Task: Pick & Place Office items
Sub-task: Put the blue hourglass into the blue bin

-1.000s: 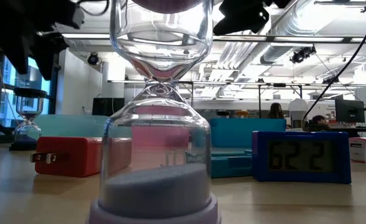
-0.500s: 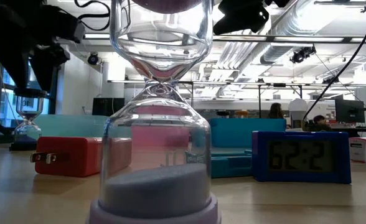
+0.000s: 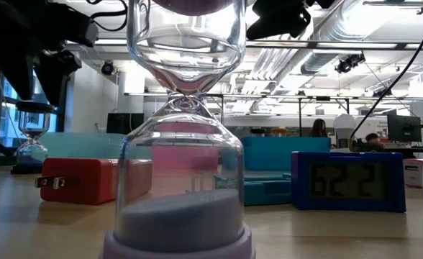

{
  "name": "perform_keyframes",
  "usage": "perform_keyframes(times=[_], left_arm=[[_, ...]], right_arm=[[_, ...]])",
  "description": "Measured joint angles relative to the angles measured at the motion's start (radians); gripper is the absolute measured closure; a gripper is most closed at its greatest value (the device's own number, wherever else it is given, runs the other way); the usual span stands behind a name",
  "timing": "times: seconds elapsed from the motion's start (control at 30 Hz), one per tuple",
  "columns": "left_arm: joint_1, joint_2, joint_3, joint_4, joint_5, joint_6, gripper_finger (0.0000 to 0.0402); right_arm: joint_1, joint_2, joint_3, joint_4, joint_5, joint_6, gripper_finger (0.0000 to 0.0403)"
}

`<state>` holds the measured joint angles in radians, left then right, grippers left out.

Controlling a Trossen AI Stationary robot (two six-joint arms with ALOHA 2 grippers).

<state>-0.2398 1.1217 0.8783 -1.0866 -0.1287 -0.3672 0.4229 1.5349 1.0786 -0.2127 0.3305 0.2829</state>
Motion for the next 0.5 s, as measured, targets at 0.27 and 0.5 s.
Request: perform_keyframes(times=[0.27,0.5], left_arm=[[0.0,0.0,0.0,-0.001,-0.008,0.001,0.0083],[0.0,0.0,0.0,-0.005,-0.068,0.063,0.0083]], right_arm=[[0.0,0.0,0.0,0.006,0.0,-0.003,0.0167],[0.0,0.0,0.0,0.006,0.0,-0.018,0.0167]])
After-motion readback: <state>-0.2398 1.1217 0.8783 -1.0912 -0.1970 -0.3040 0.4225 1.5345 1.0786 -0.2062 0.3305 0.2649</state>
